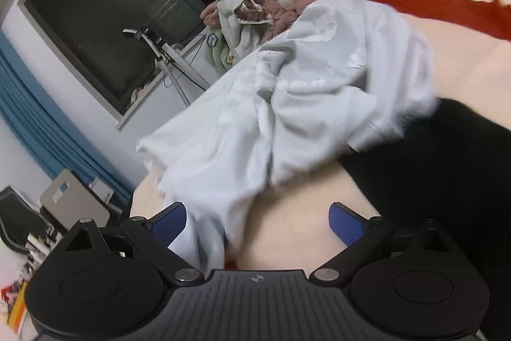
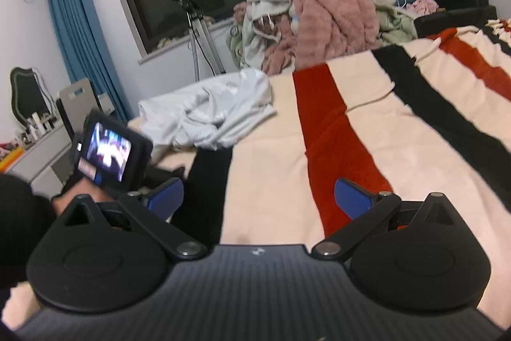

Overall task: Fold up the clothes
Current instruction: 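Grasp the white T-shirt with the left gripper while the right gripper grasps another part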

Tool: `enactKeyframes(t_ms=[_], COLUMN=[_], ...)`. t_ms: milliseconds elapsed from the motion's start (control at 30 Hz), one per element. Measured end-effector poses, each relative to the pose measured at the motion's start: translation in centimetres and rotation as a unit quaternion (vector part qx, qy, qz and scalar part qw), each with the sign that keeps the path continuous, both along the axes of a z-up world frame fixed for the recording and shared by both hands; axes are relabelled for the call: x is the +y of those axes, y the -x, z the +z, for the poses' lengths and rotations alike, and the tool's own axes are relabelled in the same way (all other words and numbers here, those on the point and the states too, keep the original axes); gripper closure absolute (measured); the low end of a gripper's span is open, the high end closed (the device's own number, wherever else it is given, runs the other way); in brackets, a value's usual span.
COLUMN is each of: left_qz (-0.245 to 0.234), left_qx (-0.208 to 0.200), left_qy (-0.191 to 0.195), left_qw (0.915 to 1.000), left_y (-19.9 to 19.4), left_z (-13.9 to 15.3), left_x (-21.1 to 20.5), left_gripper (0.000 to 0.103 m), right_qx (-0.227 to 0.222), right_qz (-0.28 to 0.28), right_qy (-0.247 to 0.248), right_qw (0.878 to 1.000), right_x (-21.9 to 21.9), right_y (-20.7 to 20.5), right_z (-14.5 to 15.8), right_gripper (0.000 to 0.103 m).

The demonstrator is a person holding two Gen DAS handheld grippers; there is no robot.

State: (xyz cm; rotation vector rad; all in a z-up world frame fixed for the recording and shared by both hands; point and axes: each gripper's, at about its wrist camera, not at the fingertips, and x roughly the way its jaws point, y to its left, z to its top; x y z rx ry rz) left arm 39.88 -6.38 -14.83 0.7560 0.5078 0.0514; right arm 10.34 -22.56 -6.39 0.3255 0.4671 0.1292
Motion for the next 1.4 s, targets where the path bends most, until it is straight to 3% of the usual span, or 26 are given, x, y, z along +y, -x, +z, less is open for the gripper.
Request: enactKeyframes(t_ms=[33,100,167,200,233,333,467,633,833,1033,1133,1233,1333,1400], left_qz=[0.007,0.028,0.046,0.052,0.049,0.017,-0.012,-0.032,-0.054,-0.066,-0.054,-0.011,0.048,0.076], left_qx=[-0.003,0.002,0.007,0.01,0.016,0.011,-0.007,-0.042,-0.094,-0.16,-0.156,-0.148,-0.125,-0.096], left_qy=[0.0,0.017,0.05,0.071,0.087,0.134,0.207,0.288,0.371,0.445,0.458,0.459,0.463,0.462], left_qw=[1.0,0.9994,0.9977,0.9961,0.9949,0.9908,0.9782,0.9561,0.9224,0.8786,0.8732,0.8758,0.8759,0.8782], left_y=[-1.3,-3.7,-4.9,-5.3,-4.9,-1.3,6.0,16.3,29.0,37.6,37.6,35.5,32.2,29.5], left_z=[0.0,0.4,1.0,1.4,2.0,4.4,8.2,12.4,16.5,18.9,19.3,18.4,16.7,15.3], left_x=[0.1,0.5,1.3,1.8,2.0,3.0,4.0,5.6,7.6,11.5,13.6,15.5,17.2,18.3], left_gripper=[0.013,0.039,0.08,0.092,0.097,0.099,0.1,0.1,0.1,0.1,0.099,0.099,0.099,0.098], right_qx=[0.005,0.011,0.014,0.013,0.012,0.0,-0.017,-0.045,-0.085,-0.08,-0.048,0.005,0.059,0.096], right_qz=[0.001,0.0,-0.005,-0.007,-0.009,-0.023,-0.038,-0.037,-0.041,-0.014,0.031,0.101,0.163,0.197], right_qy=[0.0,-0.003,-0.003,-0.001,0.001,0.014,0.033,0.04,0.052,-0.003,-0.032,-0.068,-0.11,-0.161], right_qw=[1.0,1.0,1.0,1.0,1.0,1.0,0.999,0.998,0.994,0.997,0.998,0.993,0.979,0.962], right_x=[0.1,0.2,0.4,0.4,0.4,0.3,0.4,1.3,2.0,2.1,2.9,4.3,5.9,6.6], right_y=[-0.6,-1.4,-1.8,-1.9,-1.9,-1.4,-0.4,1.0,3.8,7.4,8.5,8.2,7.2,6.1], right_z=[-0.4,-1.1,-1.6,-1.6,-1.6,-1.6,-1.4,-0.4,1.0,2.8,2.7,1.6,-0.1,-1.5], right_gripper=[0.0,0.0,0.0,0.0,0.0,0.0,0.0,0.0,0.0,0.001,0.004,0.005,0.005,0.005])
